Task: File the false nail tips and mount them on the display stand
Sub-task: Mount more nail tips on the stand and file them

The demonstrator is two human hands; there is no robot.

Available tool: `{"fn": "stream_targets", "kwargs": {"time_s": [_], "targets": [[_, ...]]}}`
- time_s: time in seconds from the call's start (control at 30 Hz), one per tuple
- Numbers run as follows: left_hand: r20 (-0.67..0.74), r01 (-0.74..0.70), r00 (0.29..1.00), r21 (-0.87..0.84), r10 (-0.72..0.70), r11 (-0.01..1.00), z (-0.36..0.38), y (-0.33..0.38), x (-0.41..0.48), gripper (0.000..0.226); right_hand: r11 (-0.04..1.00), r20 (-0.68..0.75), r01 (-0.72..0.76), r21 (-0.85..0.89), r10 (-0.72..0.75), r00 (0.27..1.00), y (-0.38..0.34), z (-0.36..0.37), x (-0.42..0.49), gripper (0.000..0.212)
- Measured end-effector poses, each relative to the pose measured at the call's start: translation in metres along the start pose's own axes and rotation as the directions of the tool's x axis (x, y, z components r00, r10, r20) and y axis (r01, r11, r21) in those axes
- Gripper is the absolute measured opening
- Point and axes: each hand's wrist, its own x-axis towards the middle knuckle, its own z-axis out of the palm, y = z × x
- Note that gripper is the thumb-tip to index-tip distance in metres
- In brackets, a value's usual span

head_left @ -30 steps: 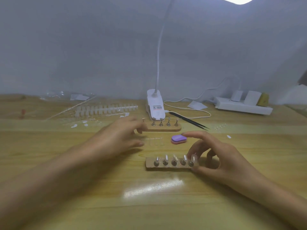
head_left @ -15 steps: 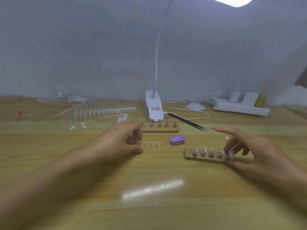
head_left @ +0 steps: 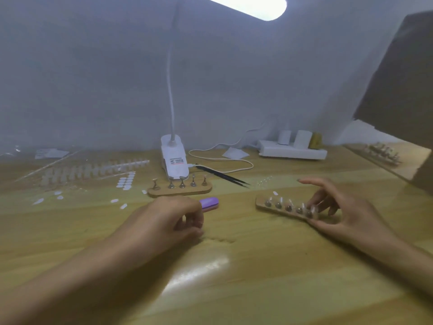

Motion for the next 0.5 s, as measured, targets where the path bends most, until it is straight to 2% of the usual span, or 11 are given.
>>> {"fn": "stream_targets", "kwargs": {"time_s": [0.3, 0.5], "targets": [[0.025, -0.057, 0.998, 0.043, 0.056, 0.997, 0.028, 0.026, 0.031, 0.027, 0.999, 0.034, 0.032, 0.002, -0.032, 0.999, -0.003, 0.009, 0.016, 0.085], [0.067, -0.048, 0.997, 0.045, 0.045, 0.998, 0.035, 0.039, 0.05, 0.034, 1.0, -0.001, 0.0, 0.023, 0.0, 1.0, 0.003, 0.012, 0.018, 0.084]]}}
